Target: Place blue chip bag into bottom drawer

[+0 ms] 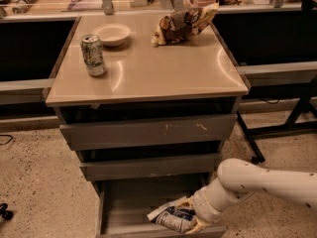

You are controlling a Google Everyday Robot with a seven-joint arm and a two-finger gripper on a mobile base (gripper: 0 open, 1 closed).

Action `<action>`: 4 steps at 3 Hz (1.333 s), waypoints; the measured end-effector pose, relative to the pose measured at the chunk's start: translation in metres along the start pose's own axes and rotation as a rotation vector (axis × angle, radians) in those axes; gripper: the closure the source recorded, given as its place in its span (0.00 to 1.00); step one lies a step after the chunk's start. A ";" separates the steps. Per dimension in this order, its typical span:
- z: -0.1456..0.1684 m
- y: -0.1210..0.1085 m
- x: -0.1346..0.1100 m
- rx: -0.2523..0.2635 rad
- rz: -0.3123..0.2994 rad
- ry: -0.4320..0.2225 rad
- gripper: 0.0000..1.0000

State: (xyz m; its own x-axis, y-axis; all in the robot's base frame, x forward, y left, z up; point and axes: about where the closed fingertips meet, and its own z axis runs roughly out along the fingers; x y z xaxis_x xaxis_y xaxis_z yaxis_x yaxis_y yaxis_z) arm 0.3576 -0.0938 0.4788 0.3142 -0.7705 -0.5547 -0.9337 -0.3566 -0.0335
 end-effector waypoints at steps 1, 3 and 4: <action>0.041 -0.049 0.038 0.080 -0.108 -0.032 1.00; 0.109 -0.119 0.097 0.160 -0.106 -0.134 1.00; 0.109 -0.119 0.098 0.161 -0.103 -0.134 1.00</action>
Offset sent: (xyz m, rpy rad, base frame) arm 0.1694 0.0392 -0.2112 0.3015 -0.1040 -0.0148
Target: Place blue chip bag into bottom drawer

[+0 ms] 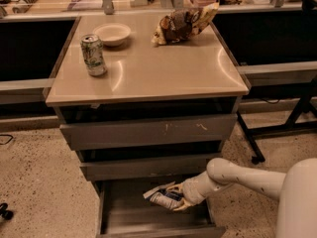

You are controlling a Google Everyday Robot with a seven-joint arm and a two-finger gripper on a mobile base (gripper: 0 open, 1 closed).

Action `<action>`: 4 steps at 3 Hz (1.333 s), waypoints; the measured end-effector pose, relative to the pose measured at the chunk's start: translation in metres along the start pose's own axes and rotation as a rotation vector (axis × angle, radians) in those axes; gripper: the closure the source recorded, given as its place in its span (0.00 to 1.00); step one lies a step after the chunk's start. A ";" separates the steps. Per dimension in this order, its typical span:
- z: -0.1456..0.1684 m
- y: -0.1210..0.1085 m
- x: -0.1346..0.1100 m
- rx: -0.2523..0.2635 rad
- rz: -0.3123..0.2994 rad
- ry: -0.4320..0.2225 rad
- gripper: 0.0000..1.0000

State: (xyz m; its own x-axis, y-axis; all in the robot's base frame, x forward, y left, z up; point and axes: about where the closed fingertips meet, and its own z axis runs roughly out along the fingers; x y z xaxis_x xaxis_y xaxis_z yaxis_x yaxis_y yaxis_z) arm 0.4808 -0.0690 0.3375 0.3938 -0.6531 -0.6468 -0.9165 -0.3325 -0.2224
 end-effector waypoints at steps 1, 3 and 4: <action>0.023 0.006 0.022 0.006 -0.025 0.029 1.00; 0.126 0.014 0.106 -0.005 -0.045 0.055 1.00; 0.133 0.012 0.118 0.011 -0.030 0.059 0.81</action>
Offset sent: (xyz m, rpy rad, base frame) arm 0.0315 0.0085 -0.2003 -0.0734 -0.0737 0.0100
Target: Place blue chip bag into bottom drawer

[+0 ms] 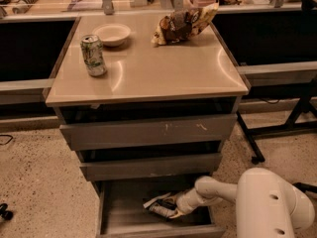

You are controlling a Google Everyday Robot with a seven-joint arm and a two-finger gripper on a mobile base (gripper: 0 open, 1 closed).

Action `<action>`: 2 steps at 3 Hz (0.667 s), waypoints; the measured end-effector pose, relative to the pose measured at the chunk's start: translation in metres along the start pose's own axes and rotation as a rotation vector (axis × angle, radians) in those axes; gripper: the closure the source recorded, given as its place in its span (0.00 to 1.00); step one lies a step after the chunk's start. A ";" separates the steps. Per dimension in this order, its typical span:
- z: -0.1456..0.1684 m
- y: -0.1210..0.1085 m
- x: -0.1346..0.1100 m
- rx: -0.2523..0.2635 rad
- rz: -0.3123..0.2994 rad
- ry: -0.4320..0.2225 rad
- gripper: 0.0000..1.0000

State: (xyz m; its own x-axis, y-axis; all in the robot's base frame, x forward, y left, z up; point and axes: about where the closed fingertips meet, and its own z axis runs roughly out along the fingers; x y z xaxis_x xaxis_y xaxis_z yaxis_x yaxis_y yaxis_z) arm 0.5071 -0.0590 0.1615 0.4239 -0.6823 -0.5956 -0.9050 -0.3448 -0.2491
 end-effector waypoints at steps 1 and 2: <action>0.000 0.000 0.000 0.000 0.000 0.000 0.59; 0.004 -0.008 -0.013 0.008 -0.048 0.008 0.35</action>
Offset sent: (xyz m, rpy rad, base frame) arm 0.0087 0.0324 0.0212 -0.0088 -0.1067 0.0717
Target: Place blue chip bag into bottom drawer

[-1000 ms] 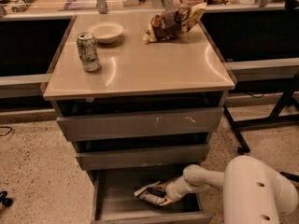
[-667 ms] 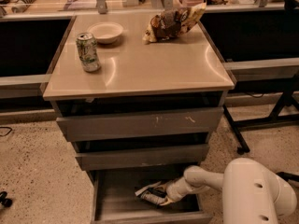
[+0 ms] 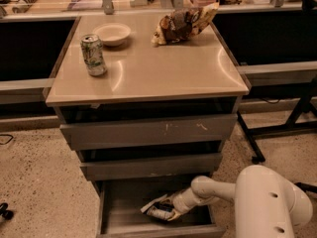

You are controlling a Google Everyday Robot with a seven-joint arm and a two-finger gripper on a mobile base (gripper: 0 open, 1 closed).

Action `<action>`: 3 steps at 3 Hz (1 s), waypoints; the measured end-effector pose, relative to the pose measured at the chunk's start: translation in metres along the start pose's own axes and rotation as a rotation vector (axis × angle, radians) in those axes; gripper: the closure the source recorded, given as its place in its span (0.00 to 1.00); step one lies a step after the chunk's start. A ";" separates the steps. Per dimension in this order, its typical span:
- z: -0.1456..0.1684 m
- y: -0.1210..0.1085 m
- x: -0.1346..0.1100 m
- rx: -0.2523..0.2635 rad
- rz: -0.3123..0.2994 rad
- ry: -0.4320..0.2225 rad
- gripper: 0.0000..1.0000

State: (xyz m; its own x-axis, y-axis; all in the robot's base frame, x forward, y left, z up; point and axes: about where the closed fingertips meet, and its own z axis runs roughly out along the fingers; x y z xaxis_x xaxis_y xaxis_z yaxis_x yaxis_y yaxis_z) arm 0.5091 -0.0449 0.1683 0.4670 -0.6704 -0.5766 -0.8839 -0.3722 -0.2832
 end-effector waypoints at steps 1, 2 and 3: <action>0.005 -0.015 -0.004 0.016 -0.045 0.020 0.12; 0.005 -0.016 -0.004 0.017 -0.047 0.020 0.00; 0.005 -0.016 -0.004 0.017 -0.047 0.020 0.00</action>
Offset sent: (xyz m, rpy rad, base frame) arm 0.0104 0.0102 0.0024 -0.0077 -0.0430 0.0181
